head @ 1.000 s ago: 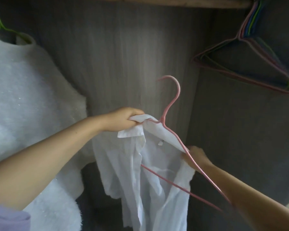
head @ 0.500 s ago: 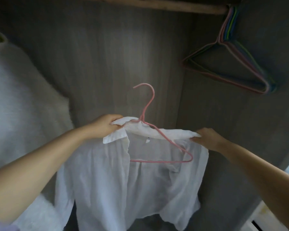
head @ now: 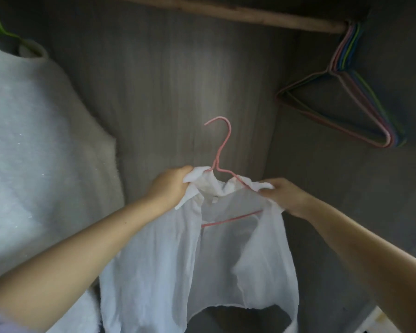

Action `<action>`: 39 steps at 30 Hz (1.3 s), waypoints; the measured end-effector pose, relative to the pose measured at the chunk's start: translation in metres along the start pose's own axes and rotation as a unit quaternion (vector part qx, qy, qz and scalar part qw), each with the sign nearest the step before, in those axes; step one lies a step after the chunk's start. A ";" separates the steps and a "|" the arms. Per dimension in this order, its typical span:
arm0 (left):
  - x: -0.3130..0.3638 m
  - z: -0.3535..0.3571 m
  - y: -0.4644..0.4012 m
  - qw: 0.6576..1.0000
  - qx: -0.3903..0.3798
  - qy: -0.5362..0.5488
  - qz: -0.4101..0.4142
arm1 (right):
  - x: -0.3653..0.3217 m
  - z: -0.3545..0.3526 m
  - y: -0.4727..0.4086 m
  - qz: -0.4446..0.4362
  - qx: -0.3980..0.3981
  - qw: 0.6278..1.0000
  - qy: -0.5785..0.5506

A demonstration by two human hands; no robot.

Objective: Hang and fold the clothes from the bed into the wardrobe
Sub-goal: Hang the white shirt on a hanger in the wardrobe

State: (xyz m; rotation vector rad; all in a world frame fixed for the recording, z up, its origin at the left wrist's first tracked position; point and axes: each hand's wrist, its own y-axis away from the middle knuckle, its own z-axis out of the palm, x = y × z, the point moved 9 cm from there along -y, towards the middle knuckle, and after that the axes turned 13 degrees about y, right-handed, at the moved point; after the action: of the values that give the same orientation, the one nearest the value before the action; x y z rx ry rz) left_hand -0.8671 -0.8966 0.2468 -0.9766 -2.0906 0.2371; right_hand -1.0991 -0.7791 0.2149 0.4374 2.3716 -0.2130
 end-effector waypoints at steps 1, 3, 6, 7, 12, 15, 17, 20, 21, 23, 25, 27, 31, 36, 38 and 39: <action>-0.001 0.000 0.001 1.000 0.016 0.005 -0.006 | -0.014 0.013 0.007 -0.030 -0.009 0.999 -0.014; -0.006 -0.005 0.005 0.998 0.047 0.028 -0.010 | -0.037 0.038 0.025 -0.060 -0.067 0.995 0.036; -0.015 -0.020 0.013 0.992 0.068 0.103 -0.007 | -0.055 0.059 0.061 -0.098 -0.261 0.946 0.165; -0.018 -0.026 0.014 0.988 0.072 0.139 -0.013 | -0.062 0.042 0.060 -0.126 -0.219 0.939 0.234; -0.011 -0.046 0.006 0.957 0.058 0.283 -0.012 | -0.116 -0.045 0.048 -0.197 0.067 0.897 0.389; 0.009 -0.048 -0.002 0.947 0.015 0.321 0.018 | -0.120 -0.025 0.041 -0.210 0.031 0.849 0.484; 0.015 -0.050 -0.002 0.933 -0.040 0.356 0.026 | -0.130 -0.035 0.041 -0.234 0.082 0.868 0.430; -0.005 -0.064 -0.002 0.944 -0.063 0.324 -0.003 | -0.134 -0.062 0.039 -0.250 0.145 0.889 0.355; -0.019 -0.070 -0.001 0.960 -0.053 0.276 -0.012 | -0.133 -0.069 0.038 -0.252 0.153 0.896 0.331; -0.043 -0.078 0.002 0.984 -0.029 0.176 -0.008 | -0.132 -0.078 0.037 -0.250 0.157 0.911 0.289; -0.061 -0.081 0.008 0.993 -0.001 0.118 -0.003 | -0.132 -0.083 0.035 -0.251 0.156 0.917 0.269; -0.068 -0.087 0.014 0.997 0.029 0.077 -0.002 | -0.134 -0.084 0.032 -0.253 0.142 0.920 0.262; -0.078 -0.102 0.024 0.987 0.140 0.078 -0.017 | -0.136 -0.089 0.027 -0.201 0.074 0.955 0.204; -0.092 -0.096 0.030 0.972 0.172 0.139 -0.085 | -0.148 -0.069 0.038 -0.165 -0.133 0.972 0.100; -0.099 -0.090 0.030 0.977 0.147 0.124 -0.092 | -0.154 -0.070 0.032 -0.185 -0.094 0.965 0.161; -0.102 -0.087 0.031 0.980 0.134 0.115 -0.091 | -0.156 -0.073 0.029 -0.191 -0.063 0.964 0.172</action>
State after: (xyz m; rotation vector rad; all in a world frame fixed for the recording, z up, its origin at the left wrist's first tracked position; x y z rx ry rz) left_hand -0.7471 -0.9615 0.2305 -0.6163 -1.8634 0.2890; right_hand -1.0253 -0.7718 0.3731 -0.0580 2.7795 -0.1701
